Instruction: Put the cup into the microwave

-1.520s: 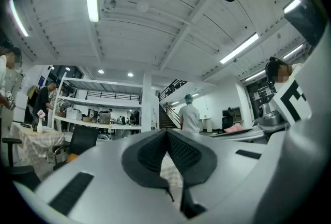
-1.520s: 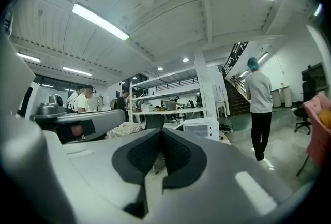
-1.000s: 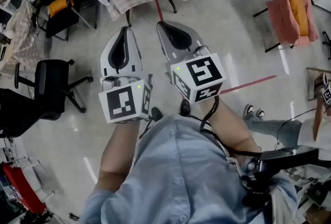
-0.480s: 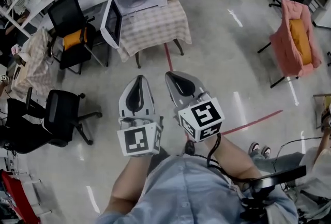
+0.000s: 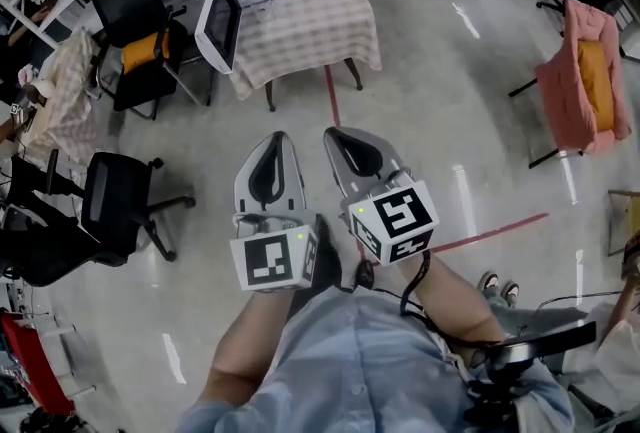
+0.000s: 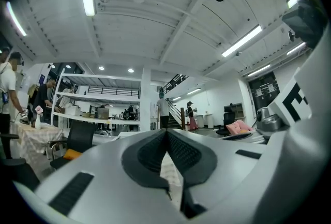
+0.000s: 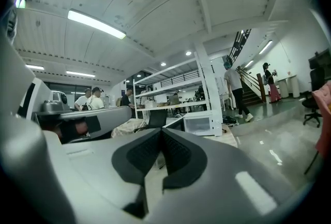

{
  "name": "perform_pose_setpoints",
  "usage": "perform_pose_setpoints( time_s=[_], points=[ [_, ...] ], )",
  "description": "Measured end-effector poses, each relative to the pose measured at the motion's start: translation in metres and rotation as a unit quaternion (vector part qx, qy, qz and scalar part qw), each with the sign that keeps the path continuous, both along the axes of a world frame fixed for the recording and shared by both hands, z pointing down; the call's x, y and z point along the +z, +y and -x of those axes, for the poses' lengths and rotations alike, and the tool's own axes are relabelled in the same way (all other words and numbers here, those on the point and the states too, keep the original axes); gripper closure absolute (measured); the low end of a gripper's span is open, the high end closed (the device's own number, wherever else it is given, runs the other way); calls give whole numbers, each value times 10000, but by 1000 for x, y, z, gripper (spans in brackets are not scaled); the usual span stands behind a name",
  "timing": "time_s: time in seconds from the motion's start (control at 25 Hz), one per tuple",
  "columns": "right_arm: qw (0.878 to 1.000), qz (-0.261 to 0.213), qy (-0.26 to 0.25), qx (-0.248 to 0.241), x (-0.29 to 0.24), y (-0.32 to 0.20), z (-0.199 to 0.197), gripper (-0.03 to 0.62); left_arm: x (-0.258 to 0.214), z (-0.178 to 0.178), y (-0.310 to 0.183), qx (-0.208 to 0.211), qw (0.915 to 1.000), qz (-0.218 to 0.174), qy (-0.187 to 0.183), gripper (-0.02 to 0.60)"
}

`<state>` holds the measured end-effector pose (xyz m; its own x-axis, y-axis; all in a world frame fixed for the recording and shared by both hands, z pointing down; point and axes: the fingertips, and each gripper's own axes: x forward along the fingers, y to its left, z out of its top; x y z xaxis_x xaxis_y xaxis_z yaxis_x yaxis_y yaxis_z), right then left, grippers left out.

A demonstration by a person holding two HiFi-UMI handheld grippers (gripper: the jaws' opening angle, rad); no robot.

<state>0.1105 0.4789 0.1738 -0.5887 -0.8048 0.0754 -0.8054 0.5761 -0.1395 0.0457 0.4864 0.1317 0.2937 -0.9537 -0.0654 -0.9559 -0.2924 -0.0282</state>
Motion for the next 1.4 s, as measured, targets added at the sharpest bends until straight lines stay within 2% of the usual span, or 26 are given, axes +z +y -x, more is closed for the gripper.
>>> perform_pose_setpoints(
  time_s=[0.48,0.84,1.4],
  points=[
    [10000,-25,-14,66,4,-125,56,592,8,55,-125,89,9999,-26,69,575],
    [9998,-52,146,134,0,-194,96,592,9,88,-189,256,9992,-55,287,575],
    [9995,17,225,225,6,-251,97,592,23,93,-245,305,9990,157,289,575]
  ],
)
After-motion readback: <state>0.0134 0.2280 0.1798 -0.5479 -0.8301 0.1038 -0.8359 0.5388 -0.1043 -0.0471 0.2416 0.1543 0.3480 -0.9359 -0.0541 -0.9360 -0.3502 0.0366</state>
